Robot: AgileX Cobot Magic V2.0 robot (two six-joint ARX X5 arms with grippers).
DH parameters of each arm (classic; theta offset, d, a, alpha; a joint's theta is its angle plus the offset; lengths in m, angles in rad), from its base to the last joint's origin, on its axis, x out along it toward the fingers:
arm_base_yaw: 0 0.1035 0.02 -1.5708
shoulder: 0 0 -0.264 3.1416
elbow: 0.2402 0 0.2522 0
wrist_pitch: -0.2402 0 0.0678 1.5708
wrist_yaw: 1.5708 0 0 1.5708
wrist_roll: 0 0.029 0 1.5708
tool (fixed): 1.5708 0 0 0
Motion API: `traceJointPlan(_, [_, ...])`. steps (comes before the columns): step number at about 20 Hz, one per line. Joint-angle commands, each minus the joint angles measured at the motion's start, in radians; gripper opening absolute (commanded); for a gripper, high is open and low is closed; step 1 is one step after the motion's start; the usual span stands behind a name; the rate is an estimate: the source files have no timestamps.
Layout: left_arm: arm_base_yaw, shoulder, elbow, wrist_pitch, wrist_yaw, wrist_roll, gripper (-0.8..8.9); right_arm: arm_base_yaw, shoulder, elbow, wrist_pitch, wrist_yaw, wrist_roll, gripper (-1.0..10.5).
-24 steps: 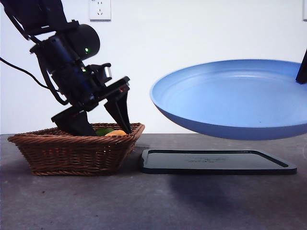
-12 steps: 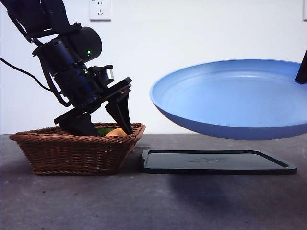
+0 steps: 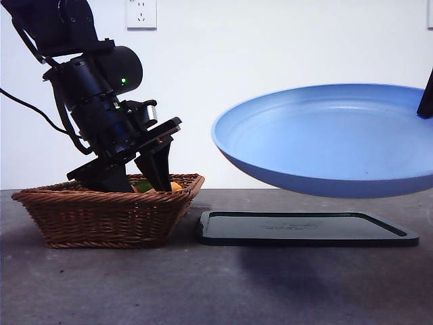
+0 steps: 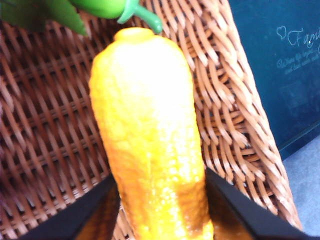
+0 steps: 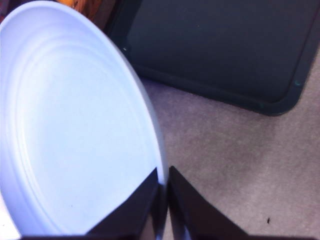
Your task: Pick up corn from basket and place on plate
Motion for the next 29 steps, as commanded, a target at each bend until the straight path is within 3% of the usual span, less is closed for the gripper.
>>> traceJointPlan(1, [0.007,0.022,0.011,-0.009,-0.004,0.013,2.05,0.003,0.004,0.016,0.013,-0.004,0.013,0.0])
traceJointPlan(10, [0.039,-0.089,0.023,-0.041,0.002,0.008,2.05,0.003,0.013,0.016,0.037,-0.004,0.046,0.0])
traceJointPlan(16, [0.017,-0.287,0.030,-0.033,0.172,-0.014,2.05,0.003,0.135,0.016,0.125,-0.009,0.120,0.0])
traceJointPlan(20, [-0.067,-0.328,0.030,-0.035,0.248,-0.008,2.06,0.003,0.259,0.016,0.236,-0.090,0.185,0.0])
traceJointPlan(25, [-0.211,-0.270,0.030,-0.035,0.224,0.051,2.06,0.003,0.336,0.016,0.350,-0.166,0.268,0.0])
traceJointPlan(29, [-0.274,-0.204,0.030,-0.038,0.201,0.122,2.06,0.003,0.338,0.016,0.353,-0.183,0.272,0.0])
